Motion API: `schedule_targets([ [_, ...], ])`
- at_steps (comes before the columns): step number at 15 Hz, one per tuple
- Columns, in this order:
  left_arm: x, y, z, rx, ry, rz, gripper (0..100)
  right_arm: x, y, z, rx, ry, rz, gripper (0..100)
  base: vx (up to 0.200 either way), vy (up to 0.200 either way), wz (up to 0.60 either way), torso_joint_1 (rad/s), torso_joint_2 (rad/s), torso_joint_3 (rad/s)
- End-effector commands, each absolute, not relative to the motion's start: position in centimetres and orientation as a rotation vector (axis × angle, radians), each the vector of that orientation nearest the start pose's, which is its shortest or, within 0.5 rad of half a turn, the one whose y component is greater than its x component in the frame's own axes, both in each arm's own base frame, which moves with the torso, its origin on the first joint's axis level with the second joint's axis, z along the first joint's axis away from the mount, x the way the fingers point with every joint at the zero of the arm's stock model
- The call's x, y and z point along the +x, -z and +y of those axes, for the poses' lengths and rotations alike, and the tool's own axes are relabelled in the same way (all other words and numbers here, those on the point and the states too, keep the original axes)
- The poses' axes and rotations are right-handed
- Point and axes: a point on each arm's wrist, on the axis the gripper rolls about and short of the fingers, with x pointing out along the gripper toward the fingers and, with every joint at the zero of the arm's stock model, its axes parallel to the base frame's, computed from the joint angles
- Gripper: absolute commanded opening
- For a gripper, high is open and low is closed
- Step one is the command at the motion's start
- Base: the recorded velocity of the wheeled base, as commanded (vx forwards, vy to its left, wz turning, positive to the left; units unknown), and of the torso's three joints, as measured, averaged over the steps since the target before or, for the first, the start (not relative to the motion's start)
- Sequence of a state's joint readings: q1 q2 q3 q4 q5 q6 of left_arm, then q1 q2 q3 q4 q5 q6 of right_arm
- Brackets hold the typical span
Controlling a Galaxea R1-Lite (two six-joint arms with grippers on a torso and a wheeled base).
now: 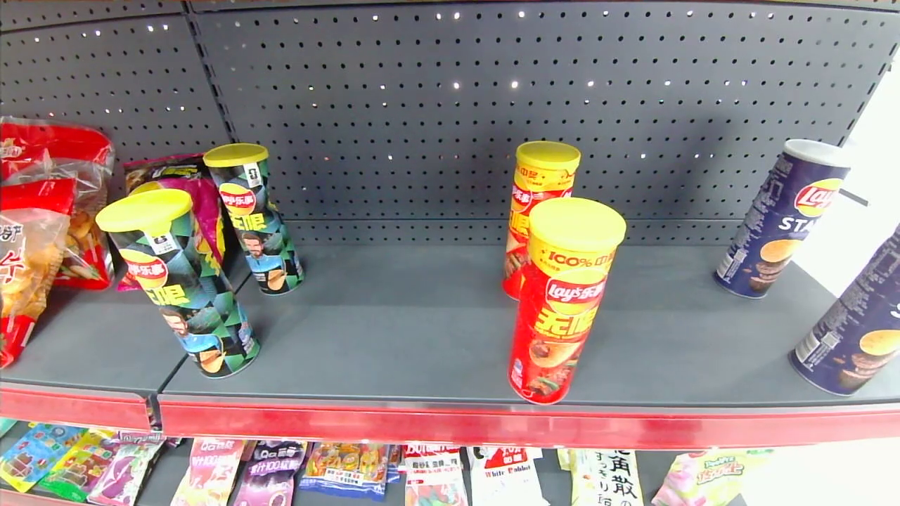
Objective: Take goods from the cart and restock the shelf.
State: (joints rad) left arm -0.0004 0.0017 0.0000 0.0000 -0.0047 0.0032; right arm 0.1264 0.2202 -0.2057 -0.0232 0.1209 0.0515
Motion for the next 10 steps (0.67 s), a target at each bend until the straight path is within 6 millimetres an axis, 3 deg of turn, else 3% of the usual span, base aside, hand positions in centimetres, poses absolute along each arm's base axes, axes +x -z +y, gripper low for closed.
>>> schedule_targets([
  [1,-2.3,-7.5,0.0,0.003,0.005,0.000,100,2.5,-18.9,1.0,0.088,-0.417,0.132,100,0.000,0.000,0.00,0.000,0.00,0.000],
  [2,-2.3,-7.5,0.0,0.003,0.005,0.000,100,3.0,-19.0,1.2,0.085,-0.423,0.152,100,0.000,0.000,0.00,0.000,0.00,0.000],
  [5,-2.3,-7.5,0.0,0.003,0.006,0.000,100,7.1,-19.1,3.3,0.057,-0.553,0.353,100,0.000,0.000,0.00,0.000,0.00,0.000],
  [9,-2.3,-7.5,0.0,0.003,0.005,0.000,100,12.4,-19.0,6.3,0.019,-0.574,0.528,100,0.000,0.000,0.00,0.000,0.00,0.000],
  [10,-2.3,-7.5,0.0,0.003,0.005,0.000,100,12.4,-19.0,6.3,0.019,-0.574,0.528,100,0.000,0.000,0.00,0.000,0.00,0.000],
])
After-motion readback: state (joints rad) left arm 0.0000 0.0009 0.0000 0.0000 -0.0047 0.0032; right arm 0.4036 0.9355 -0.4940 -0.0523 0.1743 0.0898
